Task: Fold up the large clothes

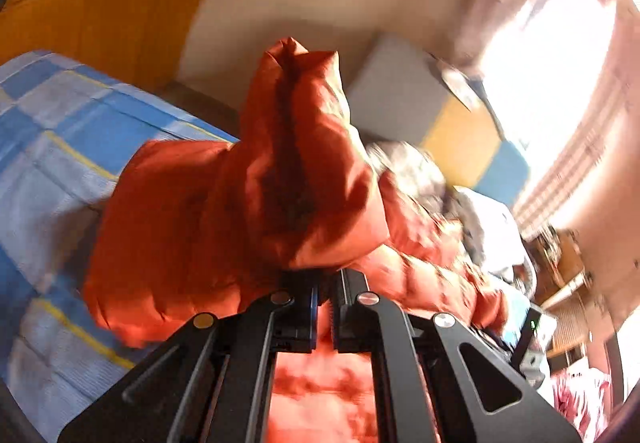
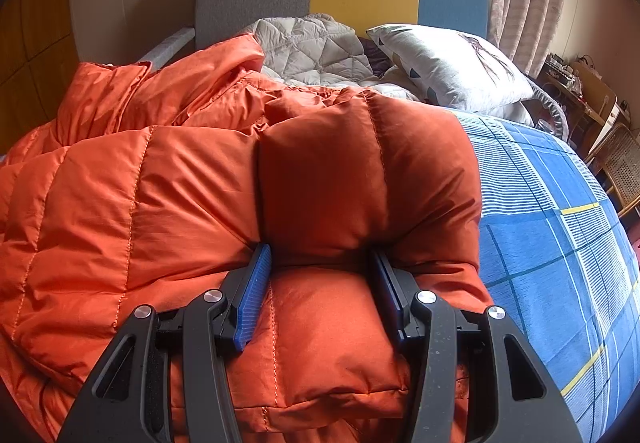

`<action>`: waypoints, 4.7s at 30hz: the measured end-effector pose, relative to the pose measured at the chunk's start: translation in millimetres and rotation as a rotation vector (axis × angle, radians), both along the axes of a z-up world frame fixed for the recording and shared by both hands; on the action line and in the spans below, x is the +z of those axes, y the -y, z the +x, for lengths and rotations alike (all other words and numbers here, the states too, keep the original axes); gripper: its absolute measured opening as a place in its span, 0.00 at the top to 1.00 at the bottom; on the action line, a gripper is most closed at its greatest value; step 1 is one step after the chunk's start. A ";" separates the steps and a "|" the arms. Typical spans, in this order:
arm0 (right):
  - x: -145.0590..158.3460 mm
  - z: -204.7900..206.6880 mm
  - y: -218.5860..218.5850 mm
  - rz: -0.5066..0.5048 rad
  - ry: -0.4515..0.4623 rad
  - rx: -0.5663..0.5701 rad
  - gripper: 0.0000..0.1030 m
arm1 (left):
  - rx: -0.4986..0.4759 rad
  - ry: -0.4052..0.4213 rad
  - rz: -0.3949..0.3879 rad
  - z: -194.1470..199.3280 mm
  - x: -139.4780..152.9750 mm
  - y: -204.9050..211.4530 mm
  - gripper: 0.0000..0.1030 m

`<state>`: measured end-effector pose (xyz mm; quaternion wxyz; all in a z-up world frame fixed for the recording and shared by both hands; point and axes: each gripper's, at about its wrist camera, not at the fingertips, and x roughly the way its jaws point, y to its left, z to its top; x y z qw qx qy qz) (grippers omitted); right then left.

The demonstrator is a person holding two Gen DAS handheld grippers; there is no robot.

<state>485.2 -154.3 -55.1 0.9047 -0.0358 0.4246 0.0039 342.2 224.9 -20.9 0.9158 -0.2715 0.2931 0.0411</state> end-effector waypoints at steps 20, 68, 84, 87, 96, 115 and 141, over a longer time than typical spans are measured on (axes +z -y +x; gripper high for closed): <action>-1.4 3.0 -0.3 0.007 -0.002 -0.001 0.51 | -0.271 -0.078 0.006 7.4 -41.0 107.6 0.48; 54.5 -38.0 -98.4 0.593 -0.152 0.416 0.37 | -0.082 -0.220 0.156 -38.4 -82.2 60.9 0.40; 70.7 -45.1 -103.9 0.493 -0.064 0.413 0.90 | -0.014 -0.164 0.094 -44.2 -75.2 37.3 0.35; 75.7 -39.7 -86.3 0.481 -0.036 0.360 0.92 | 0.011 -0.174 0.092 -43.5 -75.1 29.3 0.29; 69.5 -33.7 -32.5 0.394 -0.007 0.210 0.93 | 0.050 -0.223 0.106 -32.9 -81.3 18.7 0.29; 51.3 -33.0 14.0 0.309 -0.054 0.100 0.78 | 0.052 -0.086 0.217 -40.1 -26.3 33.4 0.23; 21.4 -5.8 -65.0 0.171 -0.009 0.167 0.37 | -0.070 -0.215 0.235 62.5 -81.7 44.7 0.24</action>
